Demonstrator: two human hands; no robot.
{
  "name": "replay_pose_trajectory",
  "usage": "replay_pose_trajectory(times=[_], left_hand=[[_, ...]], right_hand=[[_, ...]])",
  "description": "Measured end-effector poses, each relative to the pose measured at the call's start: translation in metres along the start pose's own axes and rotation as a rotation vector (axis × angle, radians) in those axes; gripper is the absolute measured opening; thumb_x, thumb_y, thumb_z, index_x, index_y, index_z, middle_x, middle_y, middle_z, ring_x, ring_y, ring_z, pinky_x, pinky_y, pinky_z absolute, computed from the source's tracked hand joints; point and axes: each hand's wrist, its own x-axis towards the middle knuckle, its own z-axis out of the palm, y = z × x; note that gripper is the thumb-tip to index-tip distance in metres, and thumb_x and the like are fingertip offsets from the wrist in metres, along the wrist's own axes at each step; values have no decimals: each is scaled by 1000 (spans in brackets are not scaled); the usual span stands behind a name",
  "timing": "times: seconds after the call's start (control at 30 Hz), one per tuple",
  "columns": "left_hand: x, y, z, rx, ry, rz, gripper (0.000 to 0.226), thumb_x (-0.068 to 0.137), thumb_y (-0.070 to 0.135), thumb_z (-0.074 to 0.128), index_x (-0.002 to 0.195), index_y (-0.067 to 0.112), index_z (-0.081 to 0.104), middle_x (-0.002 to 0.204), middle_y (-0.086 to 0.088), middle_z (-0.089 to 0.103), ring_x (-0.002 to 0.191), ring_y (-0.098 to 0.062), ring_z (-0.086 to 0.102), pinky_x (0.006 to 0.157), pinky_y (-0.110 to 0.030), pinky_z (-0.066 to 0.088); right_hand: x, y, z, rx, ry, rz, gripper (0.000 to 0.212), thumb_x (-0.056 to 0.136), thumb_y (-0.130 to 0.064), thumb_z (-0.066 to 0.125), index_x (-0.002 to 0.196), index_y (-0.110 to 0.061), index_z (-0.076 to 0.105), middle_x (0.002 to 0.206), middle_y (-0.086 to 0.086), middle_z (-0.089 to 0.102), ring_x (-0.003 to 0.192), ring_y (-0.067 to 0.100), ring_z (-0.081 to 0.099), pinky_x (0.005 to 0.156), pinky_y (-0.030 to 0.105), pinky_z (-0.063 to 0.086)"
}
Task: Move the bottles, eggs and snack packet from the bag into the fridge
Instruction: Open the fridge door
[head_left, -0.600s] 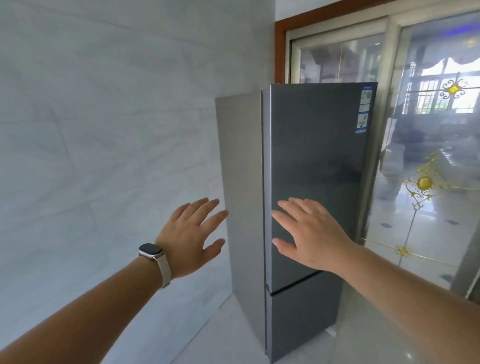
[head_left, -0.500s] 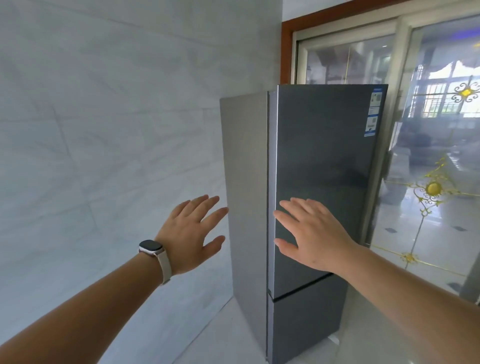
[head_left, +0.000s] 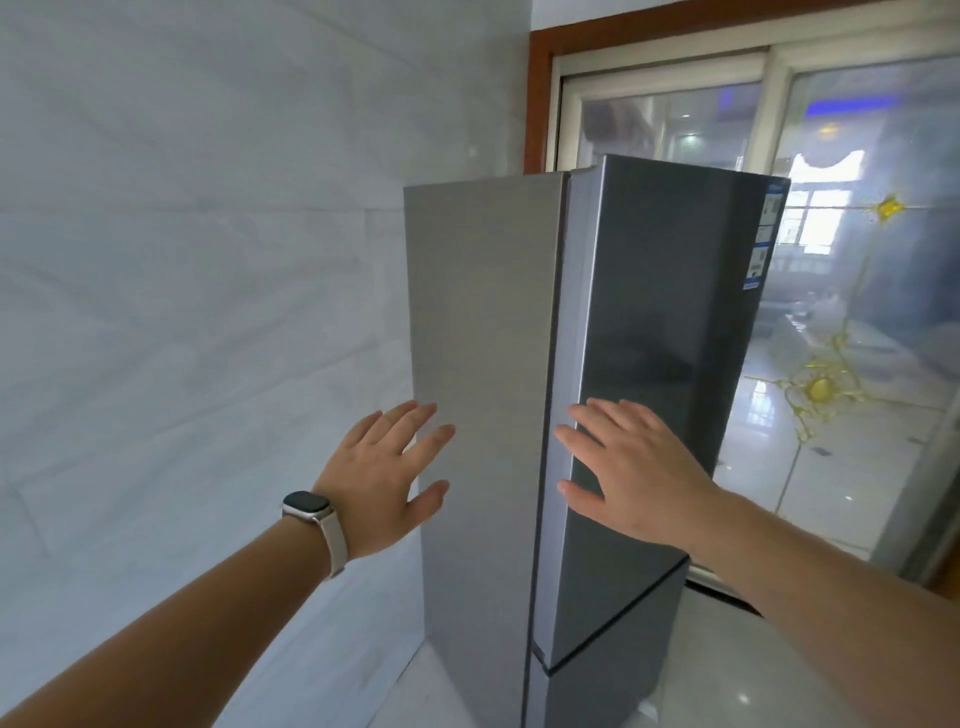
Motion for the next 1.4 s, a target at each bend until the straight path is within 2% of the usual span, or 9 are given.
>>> replay_pose_trajectory(times=[0.2, 0.4, 0.57, 0.77, 0.9, 1.1, 1.23, 1.4], left_hand=[[55, -71, 39, -83, 137, 115, 56, 86, 50, 46, 132, 20, 57, 136, -13, 59, 124, -35, 57, 101, -50, 46], [105, -104, 83, -194, 225, 190, 54, 84, 49, 48, 130, 21, 49, 133, -14, 60, 119, -36, 60, 98, -49, 47], [144, -92, 100, -311, 335, 257, 51, 82, 46, 52, 123, 16, 58, 131, -14, 60, 120, -33, 52, 95, -47, 49], [205, -73, 108, -450, 422, 290, 53, 88, 45, 53, 132, 16, 56, 144, -11, 52, 132, -32, 47, 104, -49, 42], [243, -65, 110, -479, 478, 304, 51, 89, 42, 56, 132, 13, 57, 145, -10, 52, 135, -32, 47, 104, -52, 43], [297, -61, 108, -506, 621, 305, 48, 88, 37, 59, 128, 10, 62, 142, -12, 54, 133, -30, 48, 105, -49, 42], [320, -54, 109, -509, 682, 319, 48, 88, 36, 60, 128, 9, 63, 143, -13, 54, 134, -31, 47, 105, -50, 42], [337, -40, 128, -543, 728, 362, 54, 88, 38, 58, 136, 13, 49, 149, -17, 46, 140, -33, 39, 109, -48, 38]], right_hand=[[71, -10, 9, -80, -14, 87, 60, 88, -56, 39, 128, -17, 62, 134, 9, 59, 125, 29, 52, 106, 47, 40], [103, -7, 6, -198, -31, 148, 59, 87, -54, 42, 125, -15, 64, 130, 11, 61, 123, 30, 53, 105, 48, 39], [117, 6, 3, -319, 8, 107, 54, 86, -50, 48, 122, -14, 64, 125, 12, 62, 119, 31, 54, 104, 49, 41], [141, 32, -6, -427, 88, 66, 52, 85, -47, 48, 122, -14, 63, 125, 13, 61, 119, 31, 54, 105, 49, 38], [162, 51, -9, -475, 145, 6, 49, 82, -42, 57, 121, -13, 62, 126, 13, 61, 119, 32, 55, 106, 50, 38], [183, 79, -23, -524, 200, -34, 43, 86, -36, 49, 121, -13, 60, 129, 13, 59, 123, 32, 53, 111, 52, 34], [194, 91, -27, -588, 178, -90, 39, 88, -35, 48, 118, -14, 61, 127, 12, 60, 124, 31, 51, 112, 52, 30], [201, 99, -17, -603, 167, -81, 34, 89, -33, 46, 111, -13, 62, 120, 12, 62, 122, 32, 52, 116, 51, 26]])
